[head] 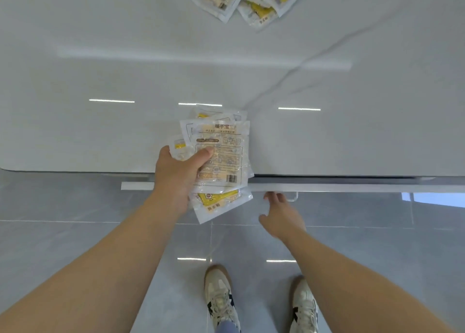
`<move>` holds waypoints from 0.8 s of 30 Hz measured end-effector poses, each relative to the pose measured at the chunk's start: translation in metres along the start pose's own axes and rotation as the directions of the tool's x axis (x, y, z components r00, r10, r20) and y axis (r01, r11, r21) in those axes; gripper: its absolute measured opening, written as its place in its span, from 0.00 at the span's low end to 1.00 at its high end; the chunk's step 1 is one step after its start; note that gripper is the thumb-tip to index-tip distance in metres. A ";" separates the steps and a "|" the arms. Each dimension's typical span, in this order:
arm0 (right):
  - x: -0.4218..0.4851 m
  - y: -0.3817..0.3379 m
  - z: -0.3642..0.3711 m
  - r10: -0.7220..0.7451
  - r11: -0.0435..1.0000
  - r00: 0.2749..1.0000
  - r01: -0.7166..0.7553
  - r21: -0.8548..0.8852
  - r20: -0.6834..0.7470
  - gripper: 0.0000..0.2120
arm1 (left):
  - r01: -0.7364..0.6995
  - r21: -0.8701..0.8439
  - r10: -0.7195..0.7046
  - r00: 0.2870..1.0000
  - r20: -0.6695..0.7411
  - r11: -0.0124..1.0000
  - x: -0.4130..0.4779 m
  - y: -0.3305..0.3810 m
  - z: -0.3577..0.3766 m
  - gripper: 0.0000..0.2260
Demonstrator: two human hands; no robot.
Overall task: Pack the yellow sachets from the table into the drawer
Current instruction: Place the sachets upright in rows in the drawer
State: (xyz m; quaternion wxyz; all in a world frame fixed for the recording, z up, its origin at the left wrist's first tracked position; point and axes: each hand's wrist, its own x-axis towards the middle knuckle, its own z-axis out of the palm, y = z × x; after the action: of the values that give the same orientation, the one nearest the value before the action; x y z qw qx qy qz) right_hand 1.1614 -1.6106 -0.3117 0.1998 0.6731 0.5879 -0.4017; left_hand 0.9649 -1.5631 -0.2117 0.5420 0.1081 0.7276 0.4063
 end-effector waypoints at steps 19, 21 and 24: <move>-0.126 0.141 -0.033 0.116 0.987 0.929 -0.148 -0.066 -0.352 0.16 | 0.228 0.044 -0.232 0.962 0.141 0.973 -0.110 -0.092 0.061 0.14; -0.128 0.145 -0.030 0.088 0.988 0.940 -0.124 -0.090 -0.329 0.17 | 0.218 0.032 -0.220 0.966 0.133 0.975 -0.119 -0.098 0.071 0.12; -0.127 0.158 -0.037 0.076 0.994 0.965 -0.055 0.092 -0.250 0.19 | 0.207 0.035 -0.209 0.970 0.123 0.978 -0.134 -0.106 0.089 0.10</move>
State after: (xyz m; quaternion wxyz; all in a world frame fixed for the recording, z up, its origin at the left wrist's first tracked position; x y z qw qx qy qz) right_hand 1.3245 -1.6993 -0.2236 0.1076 0.7458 0.5685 -0.3302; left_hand 1.1248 -1.6694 -0.2005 0.6251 0.0625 0.7037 0.3317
